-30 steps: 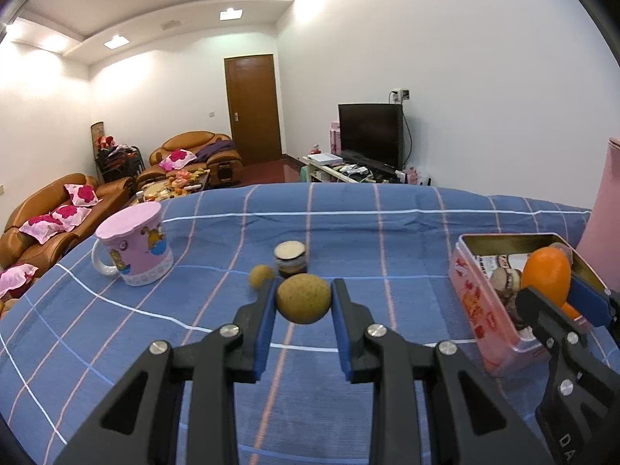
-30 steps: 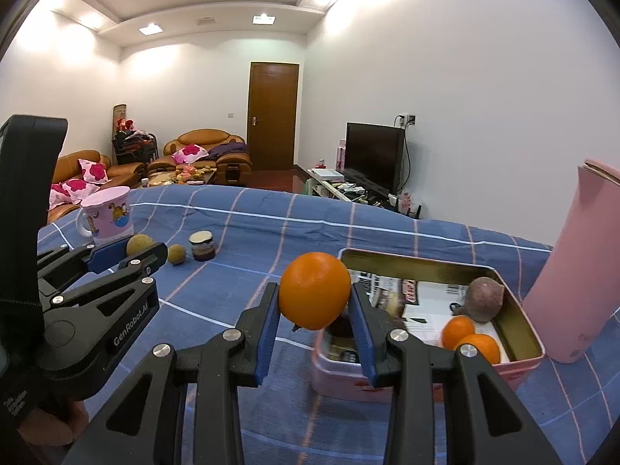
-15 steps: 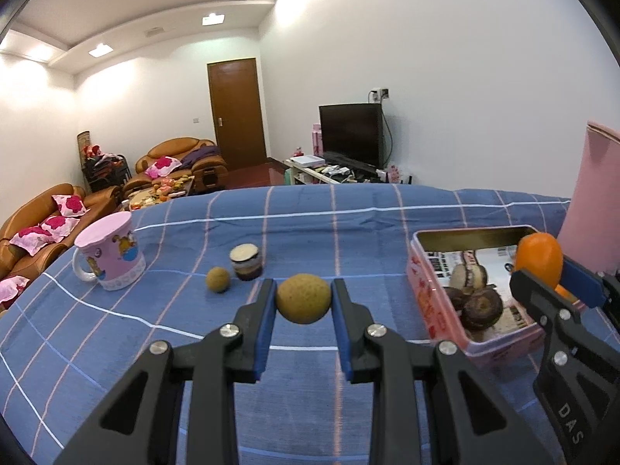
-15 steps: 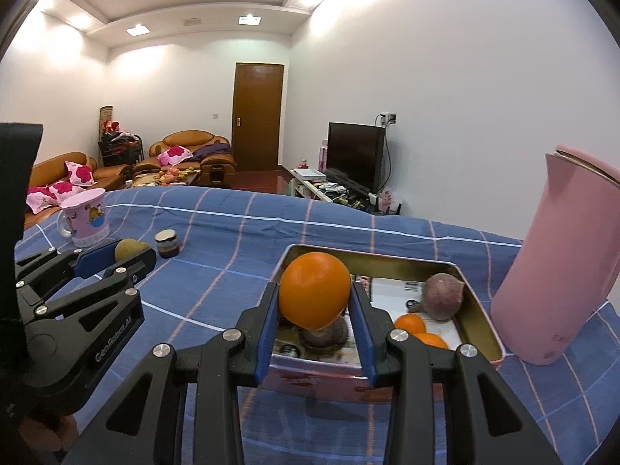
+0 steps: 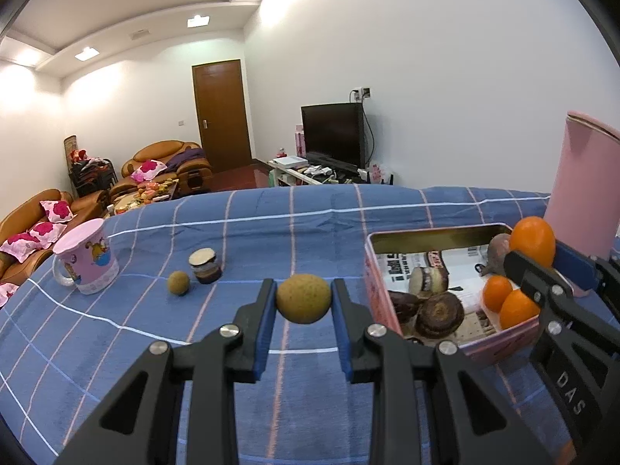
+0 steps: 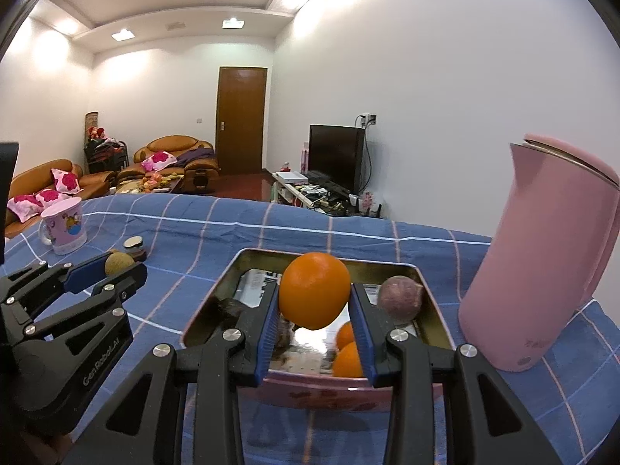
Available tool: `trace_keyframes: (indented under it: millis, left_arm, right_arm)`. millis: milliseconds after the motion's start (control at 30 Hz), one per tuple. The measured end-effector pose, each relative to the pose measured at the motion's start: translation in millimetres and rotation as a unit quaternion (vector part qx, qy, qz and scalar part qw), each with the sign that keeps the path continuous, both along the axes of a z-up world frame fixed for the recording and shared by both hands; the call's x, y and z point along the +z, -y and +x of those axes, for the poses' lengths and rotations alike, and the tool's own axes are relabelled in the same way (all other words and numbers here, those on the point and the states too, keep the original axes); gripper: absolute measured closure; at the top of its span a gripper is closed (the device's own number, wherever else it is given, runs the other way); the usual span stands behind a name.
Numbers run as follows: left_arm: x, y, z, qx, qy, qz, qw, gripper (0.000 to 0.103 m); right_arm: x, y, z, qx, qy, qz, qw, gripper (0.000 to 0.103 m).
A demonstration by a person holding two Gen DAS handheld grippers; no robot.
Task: Organize fruits
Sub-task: 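Carry the orange in the right gripper while the left gripper carries the green-yellow fruit over the tin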
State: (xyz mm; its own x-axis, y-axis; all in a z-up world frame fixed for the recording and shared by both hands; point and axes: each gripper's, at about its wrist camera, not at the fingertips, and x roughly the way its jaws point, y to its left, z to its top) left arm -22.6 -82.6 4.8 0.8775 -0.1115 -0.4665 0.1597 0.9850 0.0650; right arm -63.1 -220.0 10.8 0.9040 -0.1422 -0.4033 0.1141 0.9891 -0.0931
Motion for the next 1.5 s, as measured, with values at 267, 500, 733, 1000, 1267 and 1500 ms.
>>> trace_keyframes:
  millis: [267, 500, 733, 1000, 1267, 1500]
  left_arm:
    - [1.4, 21.1, 0.7, -0.012, 0.004, -0.006, 0.9999, 0.074]
    - [2.2, 45.0, 2.2, -0.031, 0.008, -0.006, 0.9995, 0.074]
    - [2.9, 68.6, 8.2, -0.051, 0.004, -0.010, 0.9986, 0.074]
    - [1.2, 85.7, 18.2, -0.063, -0.003, -0.016, 0.9979, 0.074]
    - [1.2, 97.2, 31.4, -0.068, -0.012, -0.027, 0.9973, 0.074]
    - [-1.3, 95.2, 44.7, -0.066, -0.028, -0.034, 0.9968, 0.074]
  right_arm:
    - [4.3, 21.7, -0.9, -0.021, 0.009, 0.007, 1.000, 0.065]
    - [7.0, 41.1, -1.5, -0.039, 0.015, 0.015, 0.999, 0.065]
    - [10.0, 60.9, 0.1, -0.064, 0.022, 0.016, 0.998, 0.065]
    - [9.8, 76.0, 4.6, -0.083, 0.021, 0.025, 0.996, 0.065]
    - [8.8, 78.5, 12.6, -0.092, 0.018, 0.014, 0.995, 0.065]
    - [3.6, 76.3, 27.6, -0.092, 0.007, 0.000, 0.996, 0.065]
